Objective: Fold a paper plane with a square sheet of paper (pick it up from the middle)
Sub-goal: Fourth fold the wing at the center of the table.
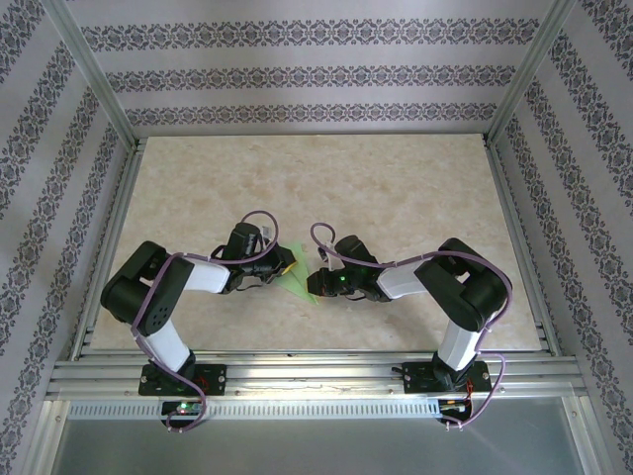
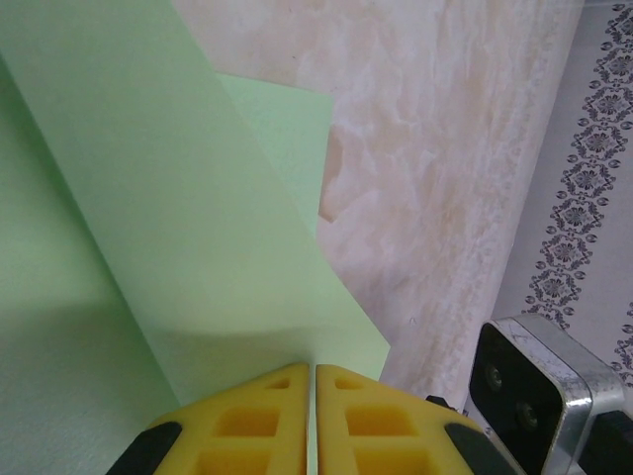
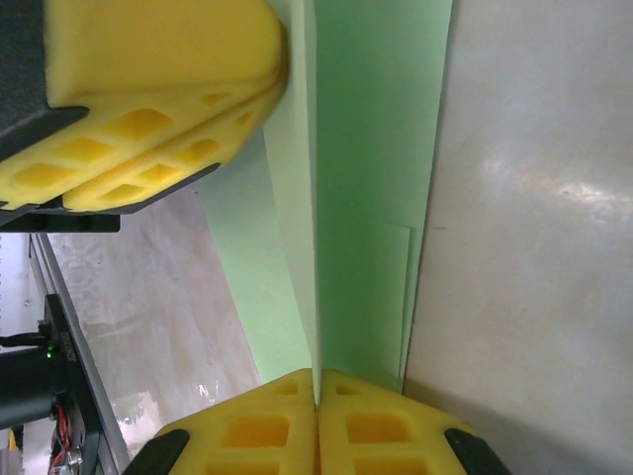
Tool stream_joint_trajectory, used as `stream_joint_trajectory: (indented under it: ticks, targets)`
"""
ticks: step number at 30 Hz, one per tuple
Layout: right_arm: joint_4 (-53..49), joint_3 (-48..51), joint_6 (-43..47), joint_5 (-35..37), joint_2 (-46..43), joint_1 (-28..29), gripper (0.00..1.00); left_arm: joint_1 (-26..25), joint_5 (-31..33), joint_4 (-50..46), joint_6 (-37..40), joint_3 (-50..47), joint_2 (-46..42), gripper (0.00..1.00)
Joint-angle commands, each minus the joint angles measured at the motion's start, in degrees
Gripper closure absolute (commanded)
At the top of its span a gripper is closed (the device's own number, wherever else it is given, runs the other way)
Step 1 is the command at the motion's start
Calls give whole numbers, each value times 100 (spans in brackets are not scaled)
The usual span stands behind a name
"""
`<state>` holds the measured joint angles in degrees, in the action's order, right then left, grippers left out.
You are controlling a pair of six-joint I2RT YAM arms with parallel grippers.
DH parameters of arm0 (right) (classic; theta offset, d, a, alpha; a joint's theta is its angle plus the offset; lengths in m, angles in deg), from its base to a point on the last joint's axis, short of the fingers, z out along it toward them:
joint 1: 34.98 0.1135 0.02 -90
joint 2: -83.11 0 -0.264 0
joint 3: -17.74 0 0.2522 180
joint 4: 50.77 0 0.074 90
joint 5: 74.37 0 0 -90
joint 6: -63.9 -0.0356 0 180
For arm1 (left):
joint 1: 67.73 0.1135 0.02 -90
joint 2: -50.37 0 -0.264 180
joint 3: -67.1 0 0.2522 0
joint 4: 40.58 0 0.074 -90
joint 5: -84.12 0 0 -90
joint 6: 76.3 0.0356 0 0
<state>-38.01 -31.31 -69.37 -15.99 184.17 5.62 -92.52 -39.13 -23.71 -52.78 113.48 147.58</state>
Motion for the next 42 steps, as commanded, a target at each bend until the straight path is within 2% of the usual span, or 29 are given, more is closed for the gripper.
stream_joint_trajectory:
  ticks: [1, 42]
  targets:
    - [-116, 125, -42, -42, 138, -66, 92, -54, -80, 294, -58, 137, 104, 91]
    - [-297, 119, -50, -106, 169, -159, 93, -69, -45, 13, 94, 307, 553, 92]
